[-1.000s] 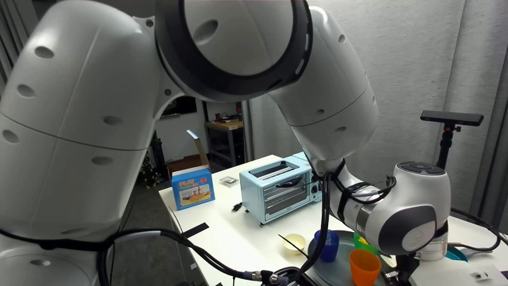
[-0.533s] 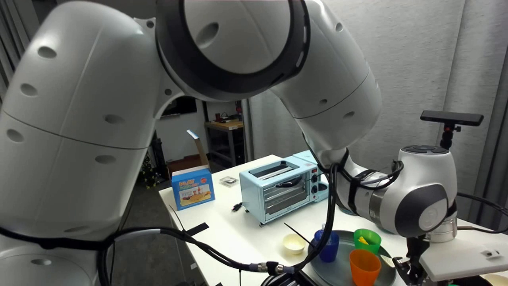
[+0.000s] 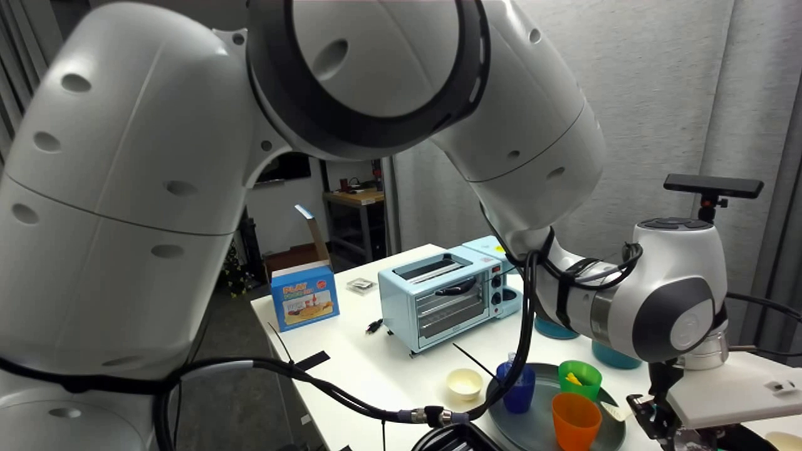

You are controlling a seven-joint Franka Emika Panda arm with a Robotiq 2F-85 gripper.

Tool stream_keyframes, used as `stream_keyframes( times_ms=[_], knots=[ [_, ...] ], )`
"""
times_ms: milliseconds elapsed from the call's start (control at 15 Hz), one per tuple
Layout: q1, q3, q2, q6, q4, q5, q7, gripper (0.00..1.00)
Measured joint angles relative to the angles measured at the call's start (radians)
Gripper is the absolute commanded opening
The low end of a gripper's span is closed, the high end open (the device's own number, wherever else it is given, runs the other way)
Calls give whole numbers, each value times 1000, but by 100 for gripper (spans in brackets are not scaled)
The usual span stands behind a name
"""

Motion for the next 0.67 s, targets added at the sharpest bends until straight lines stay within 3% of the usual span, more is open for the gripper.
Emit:
stream_keyframes(
  times_ms=[333,667],
  knots=[
    [2,-3,4,53,2,-7,58,28],
    [30,-45,11,116,3,-91,157,28]
  ],
)
